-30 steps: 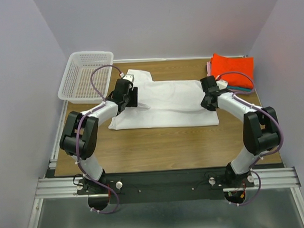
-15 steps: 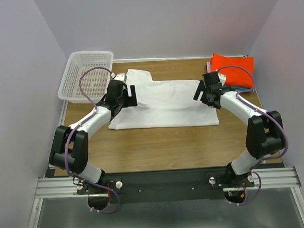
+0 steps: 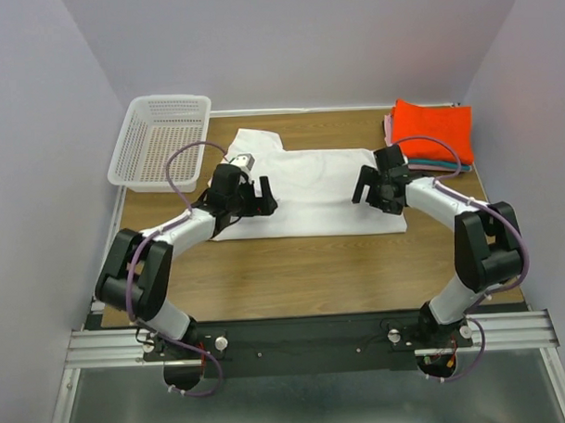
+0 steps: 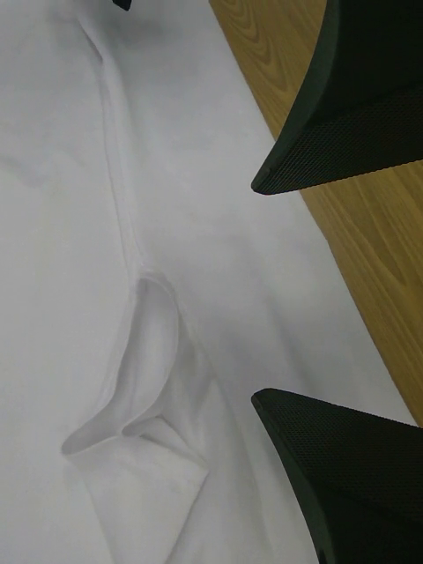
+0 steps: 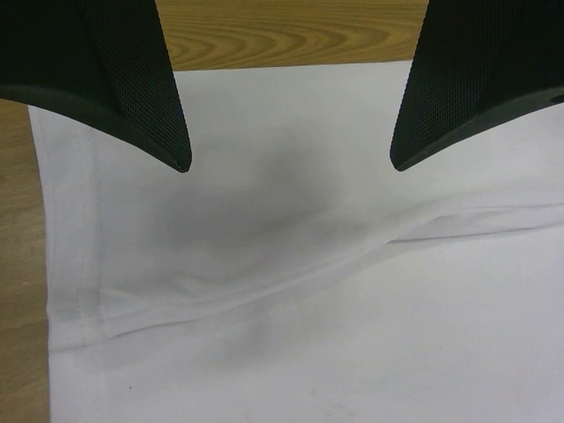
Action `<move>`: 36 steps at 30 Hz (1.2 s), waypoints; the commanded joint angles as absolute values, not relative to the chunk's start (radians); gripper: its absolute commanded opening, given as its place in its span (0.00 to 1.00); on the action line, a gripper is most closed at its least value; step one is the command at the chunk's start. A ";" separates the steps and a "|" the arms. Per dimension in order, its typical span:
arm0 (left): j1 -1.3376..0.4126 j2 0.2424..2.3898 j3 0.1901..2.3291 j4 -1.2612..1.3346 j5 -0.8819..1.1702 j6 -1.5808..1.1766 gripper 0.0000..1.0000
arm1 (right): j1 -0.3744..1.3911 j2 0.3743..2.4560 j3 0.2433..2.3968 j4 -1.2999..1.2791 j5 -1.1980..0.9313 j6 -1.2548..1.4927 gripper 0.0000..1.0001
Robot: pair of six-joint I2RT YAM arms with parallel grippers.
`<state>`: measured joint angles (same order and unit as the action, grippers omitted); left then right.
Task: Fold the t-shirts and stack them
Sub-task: Fold the tshirt
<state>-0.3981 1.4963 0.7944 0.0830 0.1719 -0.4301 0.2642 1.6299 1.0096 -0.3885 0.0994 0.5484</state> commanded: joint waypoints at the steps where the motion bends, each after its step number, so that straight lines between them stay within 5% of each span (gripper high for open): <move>1: -0.399 1.622 0.873 0.112 0.203 -0.440 0.98 | 0.259 1.676 1.052 -0.354 0.084 0.525 1.00; 22: -0.318 2.020 1.475 -0.129 -0.069 -0.334 0.98 | 0.258 1.743 1.146 -0.357 0.230 0.500 1.00; 36: -0.348 1.689 0.985 0.057 0.071 -0.468 0.98 | 0.258 1.608 1.026 -0.353 0.078 0.508 1.00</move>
